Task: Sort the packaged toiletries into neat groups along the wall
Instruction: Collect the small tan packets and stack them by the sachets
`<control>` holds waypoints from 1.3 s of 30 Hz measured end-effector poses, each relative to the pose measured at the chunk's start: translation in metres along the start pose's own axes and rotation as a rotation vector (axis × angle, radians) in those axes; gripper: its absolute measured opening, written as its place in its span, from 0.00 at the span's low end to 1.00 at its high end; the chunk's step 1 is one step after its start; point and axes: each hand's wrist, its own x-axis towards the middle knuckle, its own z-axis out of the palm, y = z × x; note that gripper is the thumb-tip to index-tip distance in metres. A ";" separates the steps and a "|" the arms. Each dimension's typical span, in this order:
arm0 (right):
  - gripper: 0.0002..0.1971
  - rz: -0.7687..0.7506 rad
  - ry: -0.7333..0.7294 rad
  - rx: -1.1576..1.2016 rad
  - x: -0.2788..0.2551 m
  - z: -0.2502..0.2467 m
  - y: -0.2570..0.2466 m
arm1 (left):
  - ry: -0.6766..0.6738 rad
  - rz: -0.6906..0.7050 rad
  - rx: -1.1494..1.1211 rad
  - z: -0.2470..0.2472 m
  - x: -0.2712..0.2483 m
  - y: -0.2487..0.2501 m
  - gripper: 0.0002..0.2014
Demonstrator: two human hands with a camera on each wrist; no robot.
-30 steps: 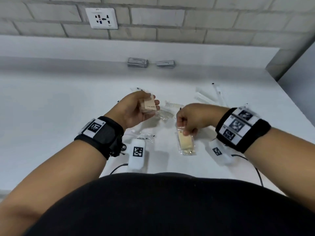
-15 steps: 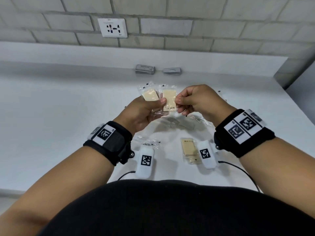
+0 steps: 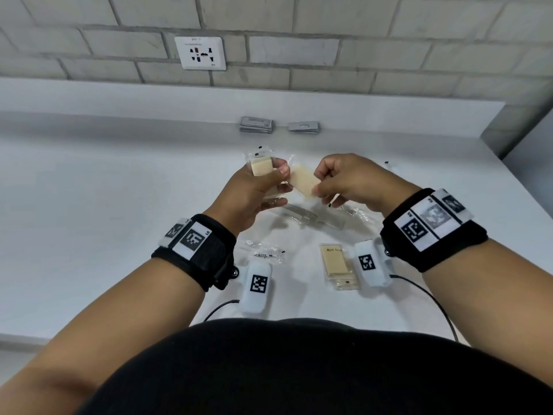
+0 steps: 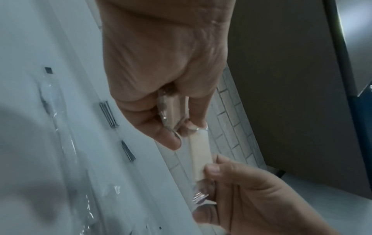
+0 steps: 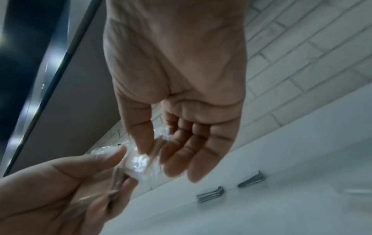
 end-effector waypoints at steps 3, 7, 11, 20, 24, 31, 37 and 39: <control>0.10 -0.053 0.106 0.214 0.003 -0.008 -0.004 | -0.019 -0.022 0.005 0.001 -0.001 0.001 0.04; 0.07 -0.129 0.257 0.538 0.006 -0.009 -0.006 | -0.017 -0.071 -0.074 0.003 -0.001 -0.002 0.02; 0.07 -0.214 0.203 0.480 0.001 -0.022 -0.007 | 0.012 -0.110 -0.093 -0.004 -0.001 -0.003 0.09; 0.08 -0.177 0.113 0.082 0.003 -0.019 -0.008 | -0.068 -0.042 0.262 0.012 -0.004 -0.001 0.07; 0.06 -0.151 0.087 0.152 0.002 -0.022 -0.006 | -0.015 -0.038 0.223 0.012 -0.001 0.000 0.06; 0.07 -0.059 -0.016 0.056 0.002 -0.030 0.005 | -0.084 -0.191 0.154 0.008 -0.002 -0.008 0.06; 0.07 0.166 -0.361 -0.391 -0.005 -0.011 0.036 | -0.136 -0.312 -0.105 -0.007 -0.004 -0.005 0.12; 0.07 0.122 -0.307 -0.676 -0.004 0.000 0.050 | -0.159 -0.284 -0.094 -0.008 -0.006 -0.005 0.12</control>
